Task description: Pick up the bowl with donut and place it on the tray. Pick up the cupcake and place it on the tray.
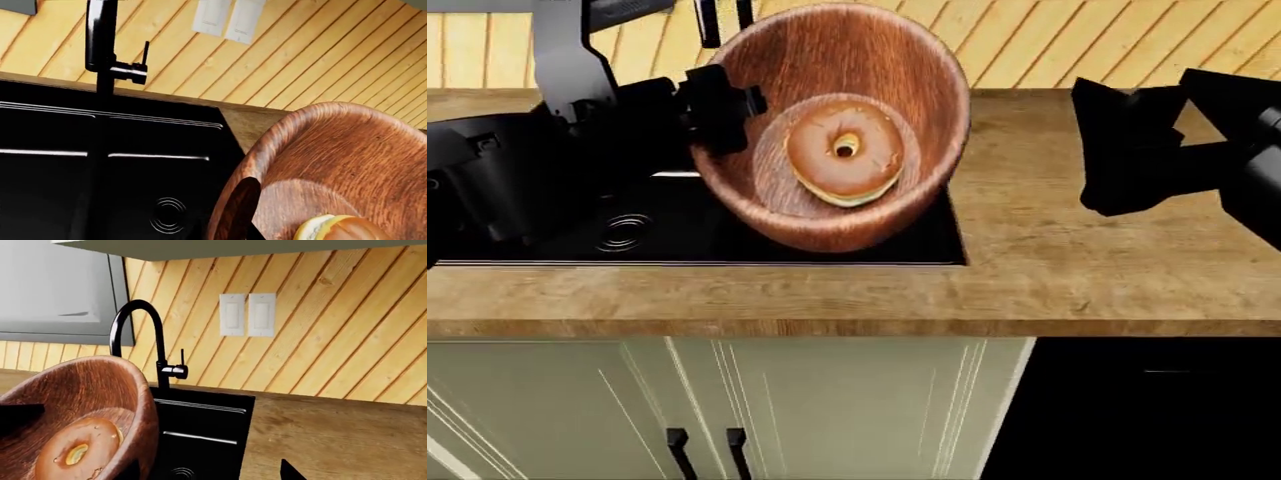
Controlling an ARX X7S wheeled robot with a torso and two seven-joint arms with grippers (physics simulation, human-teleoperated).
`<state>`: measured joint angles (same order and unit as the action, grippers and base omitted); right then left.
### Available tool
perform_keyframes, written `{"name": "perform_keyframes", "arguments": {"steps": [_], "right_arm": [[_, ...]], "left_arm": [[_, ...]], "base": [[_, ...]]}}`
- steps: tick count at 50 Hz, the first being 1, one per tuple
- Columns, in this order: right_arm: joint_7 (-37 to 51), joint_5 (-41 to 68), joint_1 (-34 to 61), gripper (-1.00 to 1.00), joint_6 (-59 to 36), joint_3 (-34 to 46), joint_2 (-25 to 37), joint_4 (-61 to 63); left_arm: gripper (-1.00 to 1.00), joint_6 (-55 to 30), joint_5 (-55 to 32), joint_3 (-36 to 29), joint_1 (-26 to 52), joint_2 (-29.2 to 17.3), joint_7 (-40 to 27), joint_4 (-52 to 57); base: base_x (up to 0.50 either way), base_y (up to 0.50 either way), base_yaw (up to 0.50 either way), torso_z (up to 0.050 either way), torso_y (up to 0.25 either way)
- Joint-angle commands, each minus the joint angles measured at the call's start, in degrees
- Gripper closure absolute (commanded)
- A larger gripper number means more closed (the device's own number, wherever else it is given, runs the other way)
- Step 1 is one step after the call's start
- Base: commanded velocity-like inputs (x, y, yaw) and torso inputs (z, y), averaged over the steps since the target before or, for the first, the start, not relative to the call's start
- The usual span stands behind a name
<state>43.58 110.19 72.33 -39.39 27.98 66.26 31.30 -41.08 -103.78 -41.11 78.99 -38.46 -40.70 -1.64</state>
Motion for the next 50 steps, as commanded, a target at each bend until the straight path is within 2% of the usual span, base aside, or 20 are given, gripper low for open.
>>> {"name": "perform_keyframes", "arguments": {"steps": [1,50], "right_arm": [[-0.46,0.16,-0.81,-1.0,0.84,-0.9,1.06,0.23],[1.07,0.25,-2.13,-1.0,1.56,-1.28,1.0,0.21]], "left_arm": [[1.0,0.47,-0.06,0.42,0.58,0.33,-2.78,-0.52],[1.0,1.58,0.07,1.35,0.56,-0.63,-2.87,0.66]], "base": [[-0.02,-0.5,0.0,0.0,0.0],[-0.01,-0.5,0.0,0.0,0.0]]}}
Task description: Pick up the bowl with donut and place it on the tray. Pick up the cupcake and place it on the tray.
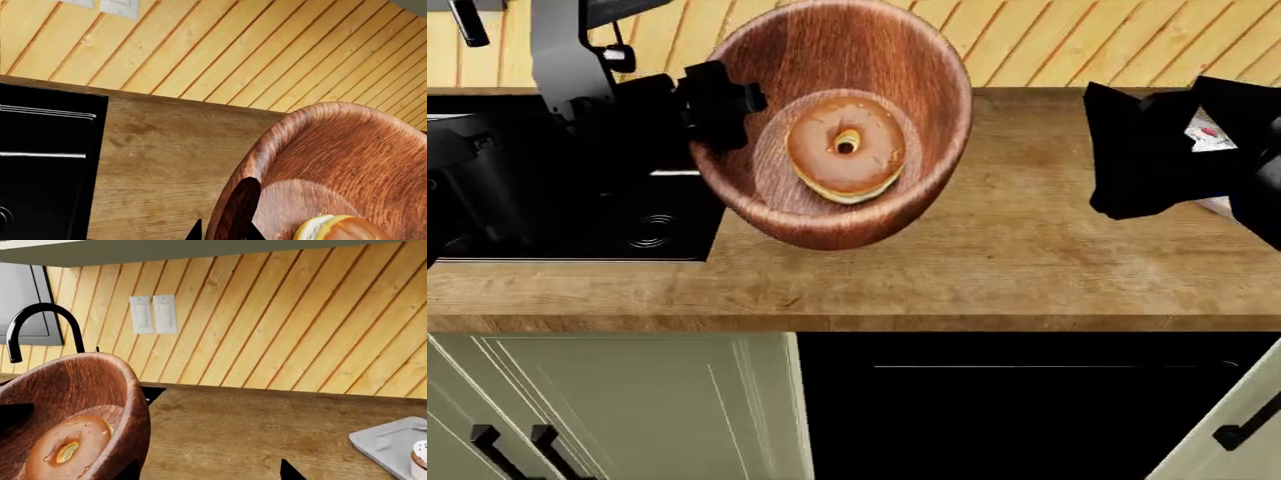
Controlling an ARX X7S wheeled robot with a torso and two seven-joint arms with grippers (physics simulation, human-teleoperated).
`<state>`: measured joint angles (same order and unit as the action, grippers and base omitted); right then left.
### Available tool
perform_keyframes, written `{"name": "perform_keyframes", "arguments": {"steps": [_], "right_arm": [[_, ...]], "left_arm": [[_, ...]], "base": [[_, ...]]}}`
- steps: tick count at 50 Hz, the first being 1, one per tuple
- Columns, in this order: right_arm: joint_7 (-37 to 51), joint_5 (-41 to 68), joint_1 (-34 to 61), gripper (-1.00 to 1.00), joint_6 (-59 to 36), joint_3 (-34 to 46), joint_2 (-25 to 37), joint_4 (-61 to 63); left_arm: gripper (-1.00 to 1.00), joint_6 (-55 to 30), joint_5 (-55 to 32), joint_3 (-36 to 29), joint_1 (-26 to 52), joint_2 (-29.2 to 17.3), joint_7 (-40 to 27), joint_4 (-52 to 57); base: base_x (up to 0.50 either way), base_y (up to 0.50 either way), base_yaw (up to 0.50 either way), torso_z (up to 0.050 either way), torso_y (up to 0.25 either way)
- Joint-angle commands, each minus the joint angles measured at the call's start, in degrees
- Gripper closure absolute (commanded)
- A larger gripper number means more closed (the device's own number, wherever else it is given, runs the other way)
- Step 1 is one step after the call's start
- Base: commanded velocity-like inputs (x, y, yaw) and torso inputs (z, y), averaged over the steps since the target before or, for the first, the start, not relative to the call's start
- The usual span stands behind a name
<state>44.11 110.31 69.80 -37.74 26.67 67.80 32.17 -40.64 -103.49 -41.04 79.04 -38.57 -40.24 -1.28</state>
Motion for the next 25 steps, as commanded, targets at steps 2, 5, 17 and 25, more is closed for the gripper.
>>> {"name": "perform_keyframes", "arguments": {"steps": [2,5,17,25], "right_arm": [[0.9,0.33,1.02,-1.0,-0.45,0.11,-0.74,-0.95],[1.05,0.33,1.35,-1.0,-0.68,0.21,-1.01,-1.2],[1.1,0.45,1.29,-1.0,-0.39,-0.21,-0.81,-1.41],[1.34,0.25,1.29,-1.0,-0.69,0.03,-1.1,-1.47]], "left_arm": [[1.0,1.28,-0.21,1.44,0.38,-0.78,-3.26,0.27],[1.0,1.37,-0.29,1.59,0.4,-0.94,-3.34,0.37],[1.0,1.84,-0.05,1.85,0.27,-1.12,-3.08,0.19],[1.0,2.0,0.02,1.91,0.01,-1.2,-2.76,0.21]], "base": [[0.0,-0.5,0.0,0.0,0.005],[0.0,-0.5,0.0,0.0,0.0],[0.0,-0.5,0.0,0.0,0.0],[0.0,-0.5,0.0,0.0,0.001]]}}
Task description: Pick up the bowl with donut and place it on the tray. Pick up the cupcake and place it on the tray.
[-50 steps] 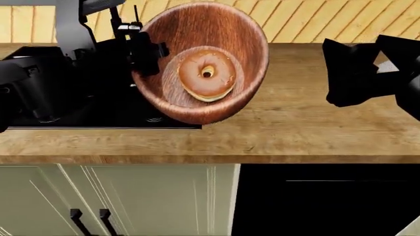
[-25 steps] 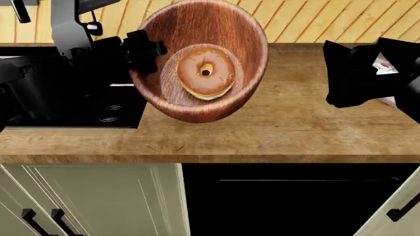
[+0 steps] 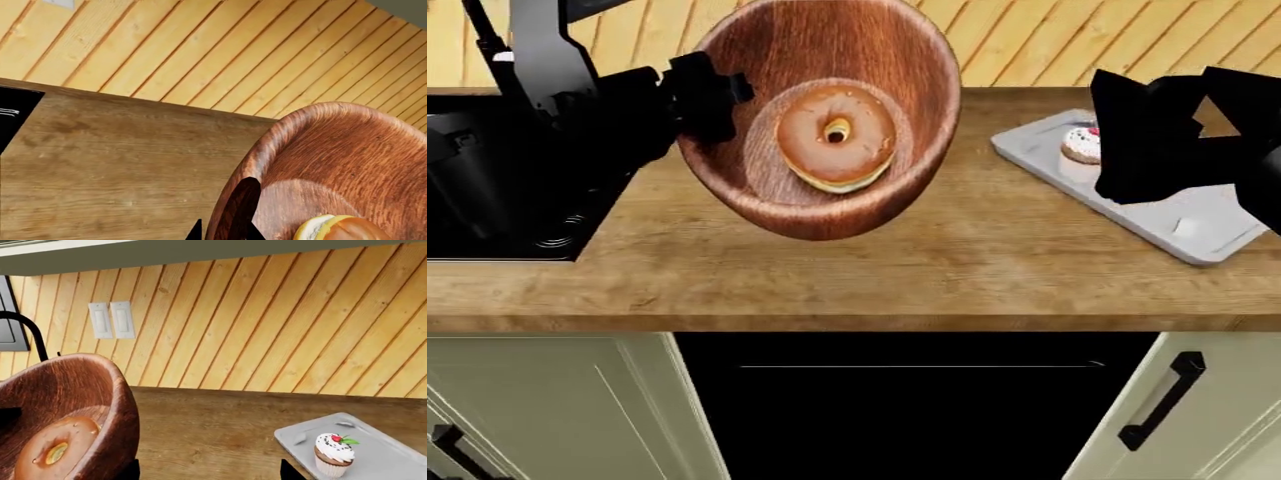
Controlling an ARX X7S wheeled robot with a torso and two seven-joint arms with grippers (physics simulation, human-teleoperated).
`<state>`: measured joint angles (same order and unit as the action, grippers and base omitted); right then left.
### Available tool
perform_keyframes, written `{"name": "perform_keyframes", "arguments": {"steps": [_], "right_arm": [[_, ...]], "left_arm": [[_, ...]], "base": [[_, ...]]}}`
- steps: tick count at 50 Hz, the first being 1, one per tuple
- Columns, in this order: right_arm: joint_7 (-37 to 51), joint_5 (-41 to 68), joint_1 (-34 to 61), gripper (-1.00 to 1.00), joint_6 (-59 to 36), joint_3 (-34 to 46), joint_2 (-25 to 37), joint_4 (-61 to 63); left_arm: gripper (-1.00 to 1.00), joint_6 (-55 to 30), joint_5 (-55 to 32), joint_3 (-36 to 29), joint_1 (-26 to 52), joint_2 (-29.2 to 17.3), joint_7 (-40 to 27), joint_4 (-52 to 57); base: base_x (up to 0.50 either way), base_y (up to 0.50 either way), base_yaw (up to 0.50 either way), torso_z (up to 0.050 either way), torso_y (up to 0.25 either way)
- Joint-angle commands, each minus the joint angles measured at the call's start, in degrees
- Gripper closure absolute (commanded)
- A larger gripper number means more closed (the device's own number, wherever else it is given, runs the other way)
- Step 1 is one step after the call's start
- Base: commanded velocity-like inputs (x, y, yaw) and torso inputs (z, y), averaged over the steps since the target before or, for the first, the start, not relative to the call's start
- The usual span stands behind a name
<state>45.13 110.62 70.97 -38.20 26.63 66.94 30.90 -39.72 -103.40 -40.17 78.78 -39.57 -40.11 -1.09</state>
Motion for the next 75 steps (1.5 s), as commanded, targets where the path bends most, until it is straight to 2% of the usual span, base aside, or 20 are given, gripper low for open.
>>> {"name": "perform_keyframes", "arguments": {"steps": [1,33,41,47,55,75], "right_arm": [[0.39,-0.07,0.14,-1.0,-0.25,0.09,-0.29,-0.21],[2.72,-0.21,4.4,-1.0,-2.33,1.24,-3.79,-2.62],[6.33,-3.04,5.28,-1.0,-2.75,2.36,-4.57,-4.99],[9.73,-5.13,7.89,-1.0,-4.15,4.2,-6.6,-11.26],[8.39,-7.41,10.61,-1.0,-6.12,6.12,-9.88,-16.68],[5.07,-8.04,9.25,-1.0,-5.89,6.13,-10.16,-15.37]], "left_arm": [[1.0,1.1,-0.08,1.06,0.26,-0.24,-2.88,0.06],[1.0,1.68,-1.16,1.91,0.45,-0.79,-4.95,2.02],[1.0,2.27,-0.47,2.05,-0.22,-1.13,-4.28,1.61],[1.0,2.38,-0.42,2.06,-0.25,-1.08,-4.4,1.65],[1.0,2.52,-0.22,1.9,-0.44,-0.81,-4.08,0.95],[1.0,2.43,0.99,1.18,-0.21,0.11,-1.95,-2.08]], "base": [[0.0,-0.5,0.0,0.01,0.0],[0.0,-0.5,0.0,0.0,0.001],[0.0,0.0,0.0,0.0,0.0],[0.0,0.0,0.0,0.002,0.0],[0.0,0.0,0.0,0.0,0.001],[0.38,-0.39,0.0,0.0,0.001]]}}
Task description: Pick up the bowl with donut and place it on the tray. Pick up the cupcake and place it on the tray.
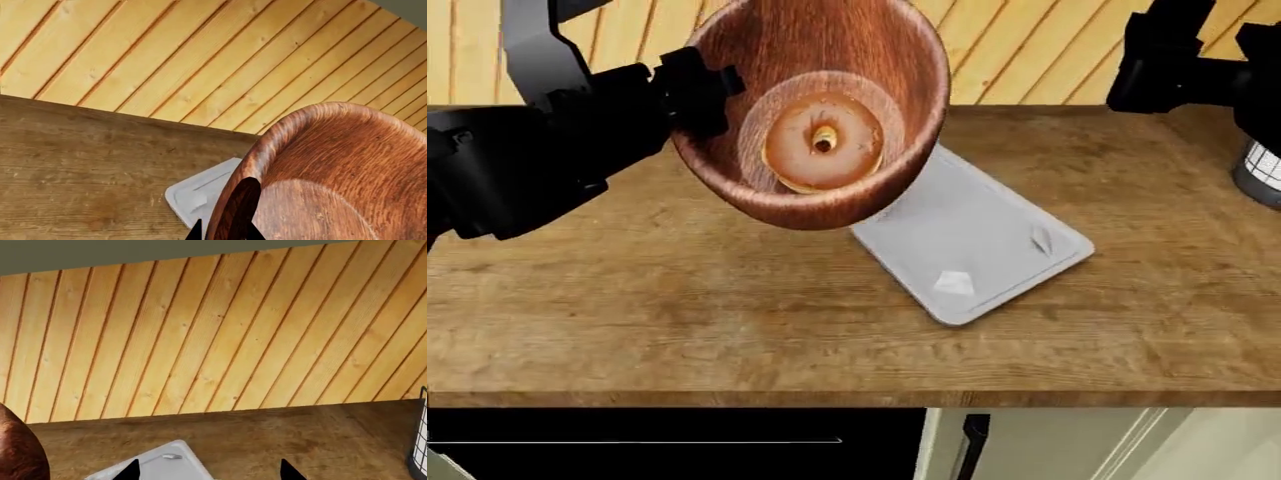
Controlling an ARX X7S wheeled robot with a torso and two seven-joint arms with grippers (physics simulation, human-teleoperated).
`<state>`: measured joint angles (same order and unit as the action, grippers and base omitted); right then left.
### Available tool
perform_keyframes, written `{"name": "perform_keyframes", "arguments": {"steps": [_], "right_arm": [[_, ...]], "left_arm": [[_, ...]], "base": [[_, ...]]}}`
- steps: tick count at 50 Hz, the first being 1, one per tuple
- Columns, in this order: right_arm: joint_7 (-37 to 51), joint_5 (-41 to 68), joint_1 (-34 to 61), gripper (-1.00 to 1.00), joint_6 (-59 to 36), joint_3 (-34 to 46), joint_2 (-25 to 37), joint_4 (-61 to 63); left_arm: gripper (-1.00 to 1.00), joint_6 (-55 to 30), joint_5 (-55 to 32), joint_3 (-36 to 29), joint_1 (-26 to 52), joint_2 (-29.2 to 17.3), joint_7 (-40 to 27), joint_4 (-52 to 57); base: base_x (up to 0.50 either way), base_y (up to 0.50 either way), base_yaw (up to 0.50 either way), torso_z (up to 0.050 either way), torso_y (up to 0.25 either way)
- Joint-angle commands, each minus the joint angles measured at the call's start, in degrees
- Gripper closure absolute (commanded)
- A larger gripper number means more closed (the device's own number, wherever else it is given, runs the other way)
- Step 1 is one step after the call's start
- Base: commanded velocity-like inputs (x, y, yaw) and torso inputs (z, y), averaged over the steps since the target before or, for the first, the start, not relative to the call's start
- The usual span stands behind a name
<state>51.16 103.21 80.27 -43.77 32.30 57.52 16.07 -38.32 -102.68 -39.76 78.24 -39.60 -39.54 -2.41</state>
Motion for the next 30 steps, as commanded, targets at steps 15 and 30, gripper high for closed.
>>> {"name": "perform_keyframes", "arguments": {"steps": [15,30], "right_arm": [[0.0,-0.99,0.33,-1.0,-0.46,0.69,-1.58,1.97],[1.38,-1.01,1.67,-1.0,-1.08,1.07,-2.39,1.39]], "left_arm": [[1.0,1.38,-1.33,0.83,-1.26,0.71,-3.01,-0.53],[1.0,-4.82,-10.6,-0.81,3.25,2.34,-9.41,1.18]], "base": [[0.37,-0.32,0.0,0.0,0.002],[0.0,0.0,0.0,0.0,0.001]]}}
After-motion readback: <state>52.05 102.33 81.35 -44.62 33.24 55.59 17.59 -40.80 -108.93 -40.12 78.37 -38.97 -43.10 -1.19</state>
